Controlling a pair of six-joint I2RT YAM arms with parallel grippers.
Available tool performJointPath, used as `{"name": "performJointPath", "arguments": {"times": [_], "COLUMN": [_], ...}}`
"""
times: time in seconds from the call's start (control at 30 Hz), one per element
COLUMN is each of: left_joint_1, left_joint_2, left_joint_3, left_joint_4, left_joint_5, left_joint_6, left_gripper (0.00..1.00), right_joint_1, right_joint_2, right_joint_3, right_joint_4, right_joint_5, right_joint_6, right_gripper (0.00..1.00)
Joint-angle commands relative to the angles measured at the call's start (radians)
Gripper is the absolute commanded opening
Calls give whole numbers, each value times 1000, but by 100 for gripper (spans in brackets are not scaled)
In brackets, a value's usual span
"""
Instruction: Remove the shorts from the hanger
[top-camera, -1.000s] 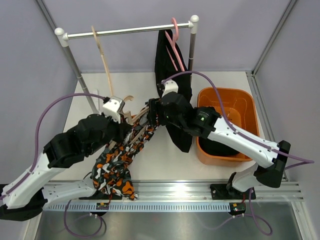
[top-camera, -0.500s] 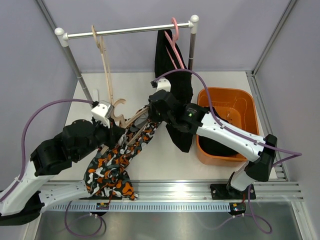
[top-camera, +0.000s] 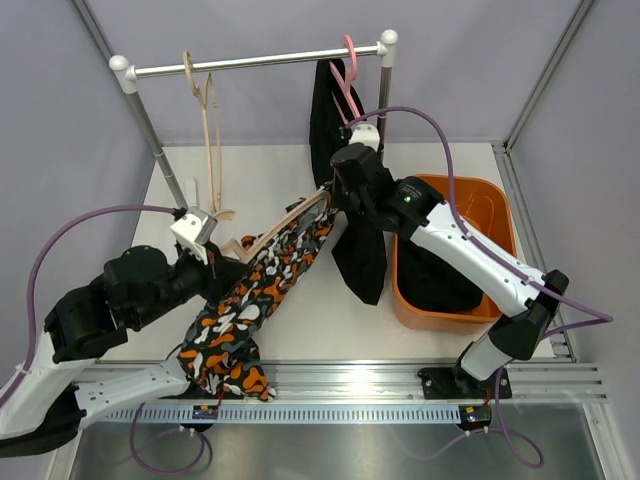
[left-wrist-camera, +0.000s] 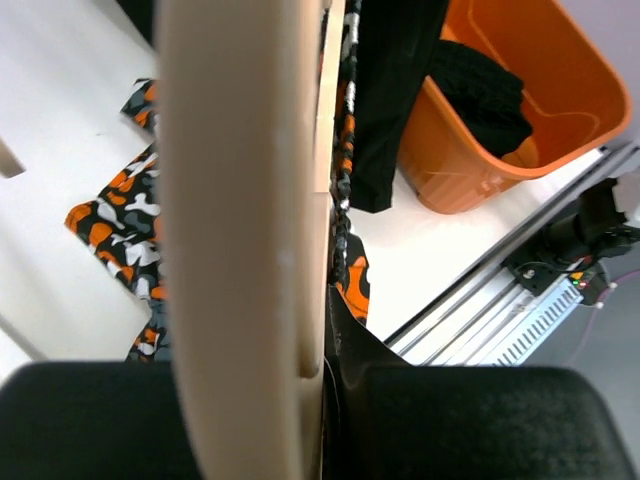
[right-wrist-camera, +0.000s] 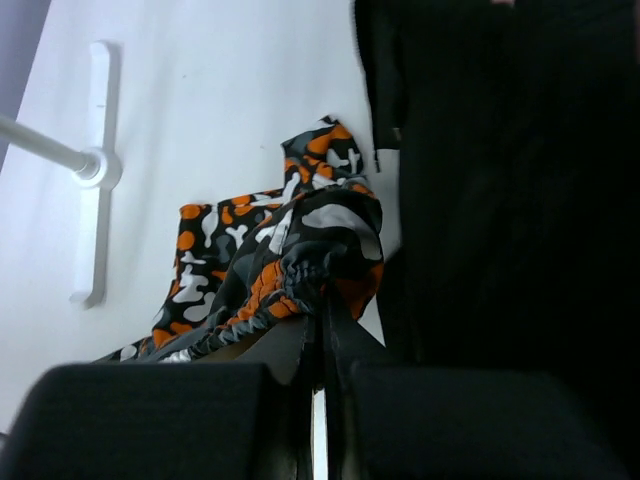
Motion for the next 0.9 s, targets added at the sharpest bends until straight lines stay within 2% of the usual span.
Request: {"name": "performJointPath", "arguments": {"times": [0.0,0.2,0.33,0.47,0.6,0.7,0.87], "left_joint_1": [-5,-5,-5,-5,-5,-5,-5], "left_joint_2": [-44,-76,-115,-125,-103,-73,20], "left_joint_3": [56,72,43,-8,-57,-86,-49], "left_joint_4": [3,19,95,222,335,414,436], "left_joint_5": [80,68,39,8,-29,-59,-145], "left_joint_6": [6,6,-3,-7,-18,-21,-14], "left_gripper": [0,0,0,0,0,0,0], "right_joint_1": [-73,-96,-66,68,288,445,574], "right_joint_2": [-19,-1,-45,-74,-82,-54,-28], "right_joint_3": [2,-4,-87,-147,-150,-113,12], "right_joint_4": [7,25,76,85,90,96,-43], "right_joint_5": [51,-6,-75,-30,17,77,193], "right_joint_6": [-32,-30,2,22,48,34,26], "right_gripper": [0,0,0,0,0,0,0]}}
